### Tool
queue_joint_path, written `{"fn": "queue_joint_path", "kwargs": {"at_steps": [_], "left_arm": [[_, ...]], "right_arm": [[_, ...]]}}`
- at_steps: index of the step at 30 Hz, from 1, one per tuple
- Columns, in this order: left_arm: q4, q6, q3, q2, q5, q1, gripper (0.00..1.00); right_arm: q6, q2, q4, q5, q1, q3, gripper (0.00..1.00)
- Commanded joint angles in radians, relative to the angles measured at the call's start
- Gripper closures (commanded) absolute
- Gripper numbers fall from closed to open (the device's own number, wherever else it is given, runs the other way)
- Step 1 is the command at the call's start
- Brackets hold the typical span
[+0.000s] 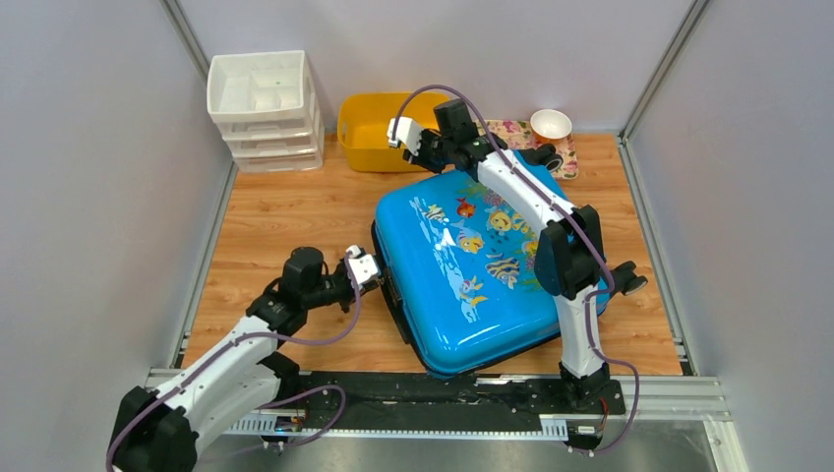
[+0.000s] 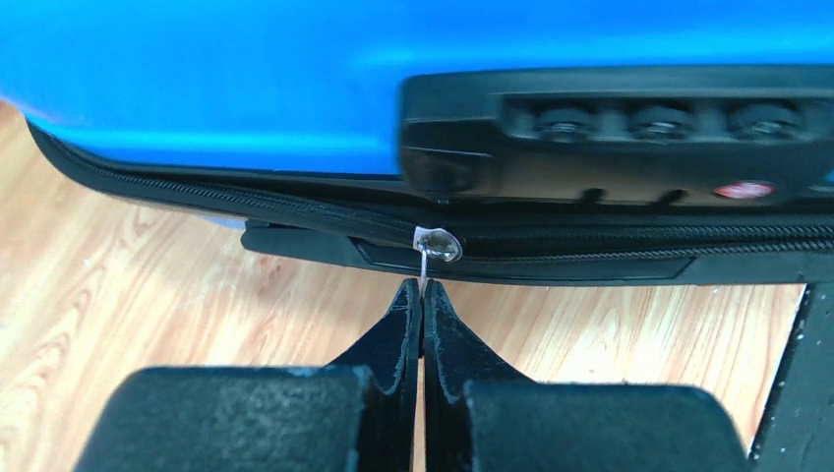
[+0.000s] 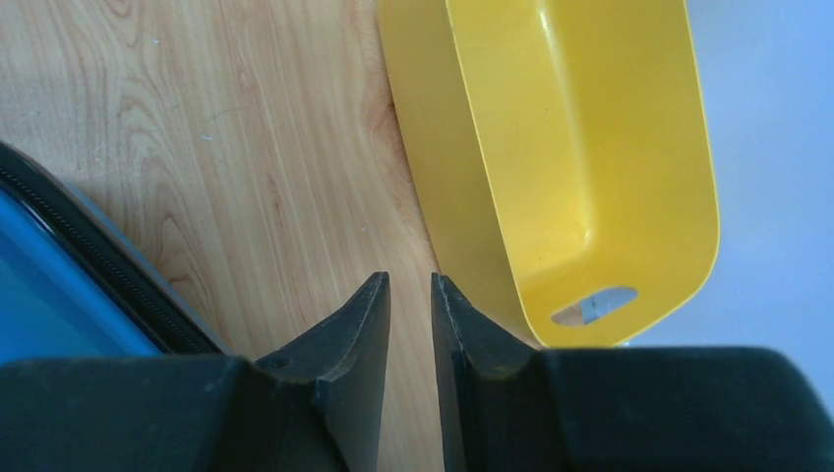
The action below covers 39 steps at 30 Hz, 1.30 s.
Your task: Open, take out, and arrange the luggage
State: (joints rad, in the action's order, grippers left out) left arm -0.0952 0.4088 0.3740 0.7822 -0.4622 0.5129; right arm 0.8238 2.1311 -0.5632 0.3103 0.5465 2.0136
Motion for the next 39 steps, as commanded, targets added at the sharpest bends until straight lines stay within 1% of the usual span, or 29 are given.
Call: {"fn": "queue_joint_path", "kwargs": {"at_steps": [1,2,6,8,9,11,13,15,18,23,26,30,33,36,39], "left_arm": [[0.139,-0.105,0.066,0.081,-0.048,-0.17,1.0],[0.19,-0.116,0.074,0.115,-0.059,-0.188,1.0],[0.288,-0.117,0.114,0.209,-0.084,-0.252,1.0],[0.34,-0.105,0.132,0.254,-0.092,-0.275,1.0],[0.376,-0.073,0.137,0.284,-0.113,-0.287,1.0],[0.422,-0.047,0.146,0.33,-0.131,-0.31,1.0],[0.431,-0.031,0.163,0.367,-0.147,-0.329,1.0],[0.463,-0.044,0.184,0.413,-0.15,-0.368,1.0],[0.488,-0.053,0.187,0.414,-0.167,-0.405,1.0],[0.476,-0.004,0.082,0.243,-0.308,-0.409,1.0],[0.451,-0.01,0.088,0.201,-0.28,-0.41,1.0],[0.44,-0.001,0.141,0.245,-0.216,-0.412,1.0],[0.448,0.004,0.186,0.317,-0.172,-0.415,1.0],[0.488,0.002,0.215,0.382,-0.176,-0.441,1.0],[0.532,0.03,0.226,0.423,-0.225,-0.465,1.0]], "right_arm": [[0.032,0.012,-0.512,0.2,0.027,-0.058,0.73],[0.043,0.009,-0.512,0.208,0.026,-0.064,0.74],[0.061,0.013,-0.526,0.23,0.026,-0.078,0.77],[0.069,0.015,-0.541,0.246,0.027,-0.082,0.78],[0.077,0.01,-0.543,0.259,0.027,-0.088,0.79],[0.086,0.006,-0.552,0.266,0.026,-0.095,0.78],[0.094,0.0,-0.557,0.277,0.027,-0.096,0.79],[0.092,-0.005,-0.561,0.285,0.027,-0.098,0.79],[0.086,-0.01,-0.566,0.289,0.027,-0.101,0.79],[0.097,-0.02,-0.587,0.303,0.027,-0.101,0.79],[0.103,-0.045,-0.601,0.345,0.027,-0.098,0.79],[0.129,-0.082,-0.616,0.41,0.026,-0.099,0.78],[0.155,-0.102,-0.653,0.438,0.027,-0.101,0.78],[0.169,-0.112,-0.679,0.447,0.035,-0.11,0.78],[0.186,-0.115,-0.707,0.455,0.044,-0.127,0.78]]}}
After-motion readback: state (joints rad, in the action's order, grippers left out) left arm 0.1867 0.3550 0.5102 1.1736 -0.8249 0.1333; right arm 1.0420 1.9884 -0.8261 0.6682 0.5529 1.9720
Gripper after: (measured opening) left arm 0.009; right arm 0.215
